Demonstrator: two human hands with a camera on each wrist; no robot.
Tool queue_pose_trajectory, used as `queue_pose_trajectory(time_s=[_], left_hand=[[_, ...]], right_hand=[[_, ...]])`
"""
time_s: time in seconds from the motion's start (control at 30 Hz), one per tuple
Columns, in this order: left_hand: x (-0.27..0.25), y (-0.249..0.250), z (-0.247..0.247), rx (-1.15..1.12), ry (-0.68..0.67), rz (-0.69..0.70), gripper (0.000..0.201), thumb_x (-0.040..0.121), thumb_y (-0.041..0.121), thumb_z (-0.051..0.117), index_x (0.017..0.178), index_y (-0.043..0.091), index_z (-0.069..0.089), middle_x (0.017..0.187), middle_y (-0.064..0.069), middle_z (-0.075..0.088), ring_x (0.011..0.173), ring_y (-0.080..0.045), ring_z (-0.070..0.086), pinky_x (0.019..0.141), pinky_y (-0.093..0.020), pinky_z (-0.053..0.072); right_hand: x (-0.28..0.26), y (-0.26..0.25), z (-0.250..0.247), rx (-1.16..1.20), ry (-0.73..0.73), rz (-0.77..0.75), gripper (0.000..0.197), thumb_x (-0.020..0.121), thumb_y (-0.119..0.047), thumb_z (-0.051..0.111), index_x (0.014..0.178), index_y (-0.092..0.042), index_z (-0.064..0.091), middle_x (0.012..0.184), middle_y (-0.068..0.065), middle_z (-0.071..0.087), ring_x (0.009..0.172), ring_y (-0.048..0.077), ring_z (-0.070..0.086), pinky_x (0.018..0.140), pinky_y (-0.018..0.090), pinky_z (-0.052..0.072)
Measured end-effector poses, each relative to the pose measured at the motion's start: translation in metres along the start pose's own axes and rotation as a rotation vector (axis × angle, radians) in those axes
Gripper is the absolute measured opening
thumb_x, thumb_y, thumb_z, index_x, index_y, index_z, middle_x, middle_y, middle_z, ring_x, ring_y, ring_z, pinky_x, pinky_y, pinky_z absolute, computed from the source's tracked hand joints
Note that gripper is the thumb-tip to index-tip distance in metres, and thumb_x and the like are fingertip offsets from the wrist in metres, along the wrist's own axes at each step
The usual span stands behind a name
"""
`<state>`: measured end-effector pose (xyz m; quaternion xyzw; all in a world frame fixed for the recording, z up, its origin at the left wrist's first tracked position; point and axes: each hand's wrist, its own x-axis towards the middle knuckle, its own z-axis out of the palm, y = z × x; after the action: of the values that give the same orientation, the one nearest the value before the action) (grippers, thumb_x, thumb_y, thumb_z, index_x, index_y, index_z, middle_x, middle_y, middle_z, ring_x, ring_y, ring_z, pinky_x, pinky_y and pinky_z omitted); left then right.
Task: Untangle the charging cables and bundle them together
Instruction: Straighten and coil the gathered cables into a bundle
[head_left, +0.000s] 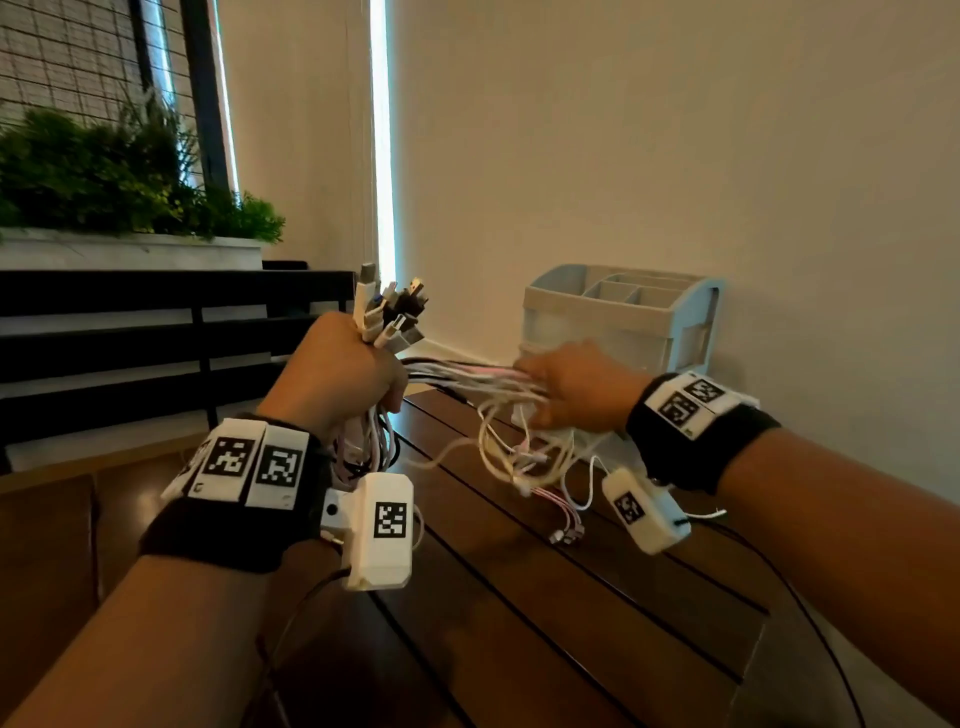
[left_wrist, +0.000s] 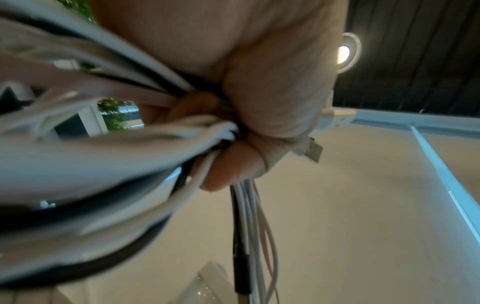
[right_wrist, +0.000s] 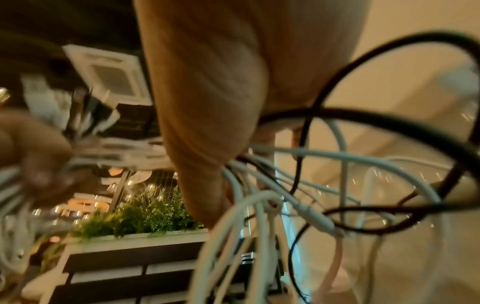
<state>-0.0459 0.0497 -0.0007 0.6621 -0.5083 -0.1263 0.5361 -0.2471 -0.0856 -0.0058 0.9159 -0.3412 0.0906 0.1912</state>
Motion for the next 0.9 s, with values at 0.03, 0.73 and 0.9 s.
queue_pose_trajectory(time_s=[0.03, 0.73, 0.9], left_hand=[[0.001, -0.002, -0.001, 0.013, 0.01, -0.018, 0.026, 0.053, -0.011, 0.068, 0.078, -0.007, 0.072, 0.082, -0.022, 0.071, 0.071, -0.034, 0.064, 0.056, -0.034, 0.051], [0.002, -0.006, 0.004, 0.066, 0.071, -0.104, 0.013, 0.055, -0.012, 0.068, 0.067, -0.008, 0.067, 0.068, -0.013, 0.06, 0.065, -0.027, 0.052, 0.057, -0.031, 0.046], [-0.001, 0.0, -0.007, 0.039, 0.165, -0.097, 0.009, 0.058, -0.009, 0.068, 0.063, -0.001, 0.065, 0.062, -0.013, 0.058, 0.054, -0.026, 0.051, 0.05, -0.024, 0.041]], right_hand=[[-0.003, 0.002, 0.007, 0.091, -0.1, -0.003, 0.038, 0.082, -0.035, 0.067, 0.117, -0.026, 0.054, 0.103, -0.003, 0.065, 0.098, 0.02, 0.06, 0.094, 0.038, 0.042], [-0.045, 0.051, 0.026, 0.491, -0.018, 0.161, 0.045, 0.079, -0.023, 0.076, 0.12, -0.028, 0.059, 0.114, -0.015, 0.053, 0.103, 0.006, 0.053, 0.09, 0.029, 0.044], [-0.053, 0.048, 0.031, 0.45, -0.185, 0.12, 0.015, 0.085, -0.009, 0.065, 0.087, -0.022, 0.07, 0.081, -0.012, 0.068, 0.07, -0.005, 0.059, 0.07, 0.021, 0.047]])
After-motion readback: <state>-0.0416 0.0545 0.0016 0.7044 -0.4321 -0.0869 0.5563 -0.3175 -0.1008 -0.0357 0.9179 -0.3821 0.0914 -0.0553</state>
